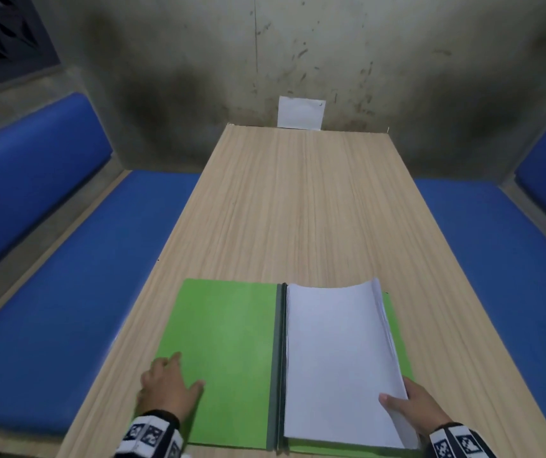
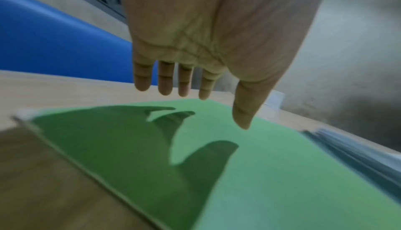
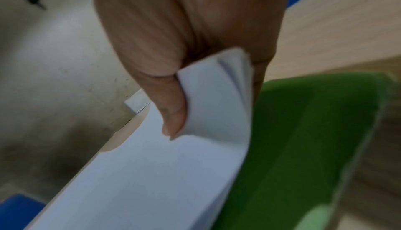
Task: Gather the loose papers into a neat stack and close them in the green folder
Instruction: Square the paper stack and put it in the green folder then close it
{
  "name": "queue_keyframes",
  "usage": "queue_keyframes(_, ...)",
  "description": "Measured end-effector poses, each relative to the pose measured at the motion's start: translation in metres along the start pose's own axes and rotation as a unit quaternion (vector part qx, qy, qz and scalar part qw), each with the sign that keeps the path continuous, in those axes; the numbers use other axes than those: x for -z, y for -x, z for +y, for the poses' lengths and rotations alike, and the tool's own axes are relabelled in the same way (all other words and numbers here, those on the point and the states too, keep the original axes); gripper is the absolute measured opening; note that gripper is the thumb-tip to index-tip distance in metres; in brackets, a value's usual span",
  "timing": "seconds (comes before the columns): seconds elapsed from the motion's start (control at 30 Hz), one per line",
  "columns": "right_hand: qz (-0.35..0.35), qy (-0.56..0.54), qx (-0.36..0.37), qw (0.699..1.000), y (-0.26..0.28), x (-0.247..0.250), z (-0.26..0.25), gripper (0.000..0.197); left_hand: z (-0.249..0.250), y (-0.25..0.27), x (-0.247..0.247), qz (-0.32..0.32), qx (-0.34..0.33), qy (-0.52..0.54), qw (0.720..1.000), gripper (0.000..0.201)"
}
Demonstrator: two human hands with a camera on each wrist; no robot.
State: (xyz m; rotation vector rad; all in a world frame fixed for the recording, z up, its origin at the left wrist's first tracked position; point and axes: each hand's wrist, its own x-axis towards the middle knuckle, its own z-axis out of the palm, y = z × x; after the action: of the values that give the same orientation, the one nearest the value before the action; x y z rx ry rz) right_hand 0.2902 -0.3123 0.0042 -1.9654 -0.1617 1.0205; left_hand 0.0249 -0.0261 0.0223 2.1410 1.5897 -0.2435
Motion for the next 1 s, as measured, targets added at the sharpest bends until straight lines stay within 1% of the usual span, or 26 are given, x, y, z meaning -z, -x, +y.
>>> queue_keyframes(0.03, 0.010, 0.020, 0.001, 1.000, -0.002, 0.000, 0.001, 0.045, -0.009, -0.005, 0.005, 0.000, 0.034, 0.010, 0.999, 0.084)
queue_keyframes(0.1, 0.023, 0.045, 0.000, 0.999, -0.007, -0.001, 0.003, 0.041, -0.022, -0.013, 0.010, -0.016, 0.081, 0.032, 0.996, 0.089)
queue_keyframes(0.2, 0.033, 0.049, -0.012, 0.998, -0.009, -0.003, 0.005, 0.041, -0.031, -0.022, 0.009, -0.026, 0.112, 0.061, 0.991, 0.089)
queue_keyframes(0.3, 0.077, 0.040, -0.004, 0.996, -0.009, -0.004, 0.011, 0.042, -0.036, -0.027, 0.010, -0.036, 0.127, 0.120, 0.984, 0.091)
queue_keyframes(0.33, 0.103, 0.039, -0.001, 0.994, -0.008, -0.004, 0.013, 0.044, -0.038, -0.027, 0.012, -0.046, 0.132, 0.150, 0.979, 0.088)
queue_keyframes(0.37, 0.129, 0.035, 0.000, 0.991, -0.008, -0.002, 0.015, 0.044, -0.040, -0.028, 0.015, -0.058, 0.134, 0.177, 0.973, 0.081)
queue_keyframes(0.4, 0.154, 0.023, -0.004, 0.988, -0.006, -0.001, 0.017, 0.040, -0.042, -0.028, 0.020, -0.073, 0.122, 0.196, 0.970, 0.068)
queue_keyframes(0.47, 0.194, -0.016, -0.011, 0.981, -0.003, 0.003, 0.021, 0.033, -0.038, -0.021, 0.037, -0.097, 0.081, 0.209, 0.970, 0.037)
queue_keyframes(0.5, 0.208, -0.031, -0.014, 0.978, -0.003, 0.005, 0.023, 0.031, -0.036, -0.020, 0.045, -0.096, 0.061, 0.212, 0.971, 0.032)
queue_keyframes(0.57, 0.226, -0.051, -0.020, 0.973, -0.001, 0.006, 0.024, 0.026, -0.022, -0.013, 0.065, -0.083, 0.003, 0.223, 0.971, 0.042)
queue_keyframes(0.63, 0.232, -0.079, -0.028, 0.969, -0.001, 0.005, 0.025, 0.021, -0.003, 0.003, 0.090, -0.076, -0.076, 0.268, 0.958, 0.052)
queue_keyframes(0.67, 0.234, -0.090, -0.031, 0.968, 0.000, 0.004, 0.025, 0.020, 0.012, 0.017, 0.103, -0.090, -0.113, 0.296, 0.944, 0.057)
queue_keyframes(0.73, 0.238, -0.109, -0.033, 0.965, 0.000, 0.004, 0.026, 0.019, 0.044, 0.047, 0.120, -0.136, -0.189, 0.319, 0.919, 0.081)
queue_keyframes(0.77, 0.237, -0.120, -0.032, 0.964, 0.000, 0.005, 0.026, 0.018, 0.058, 0.059, 0.121, -0.164, -0.218, 0.304, 0.913, 0.087)
queue_keyframes(0.8, 0.239, -0.131, -0.036, 0.961, 0.001, 0.004, 0.026, 0.017, 0.070, 0.067, 0.116, -0.198, -0.245, 0.291, 0.903, 0.088)
queue_keyframes(0.87, 0.239, -0.145, -0.045, 0.959, 0.003, 0.003, 0.026, 0.014, 0.095, 0.079, 0.094, -0.254, -0.305, 0.251, 0.883, 0.078)
queue_keyframes(0.9, 0.235, -0.146, -0.052, 0.960, 0.003, 0.004, 0.026, 0.013, 0.106, 0.084, 0.079, -0.281, -0.333, 0.214, 0.874, 0.072)
queue_keyframes(0.93, 0.234, -0.147, -0.059, 0.959, 0.004, 0.003, 0.026, 0.011, 0.116, 0.088, 0.062, -0.304, -0.365, 0.163, 0.865, 0.065)
queue_keyframes(0.97, 0.237, -0.154, -0.061, 0.957, 0.004, 0.005, 0.026, 0.010, 0.124, 0.092, 0.046, -0.313, -0.392, 0.092, 0.860, 0.059)
queue_keyframes(1.0, 0.237, -0.157, -0.068, 0.956, 0.007, 0.006, 0.023, 0.008, 0.129, 0.092, 0.029, -0.313, -0.403, 0.014, 0.860, 0.056)
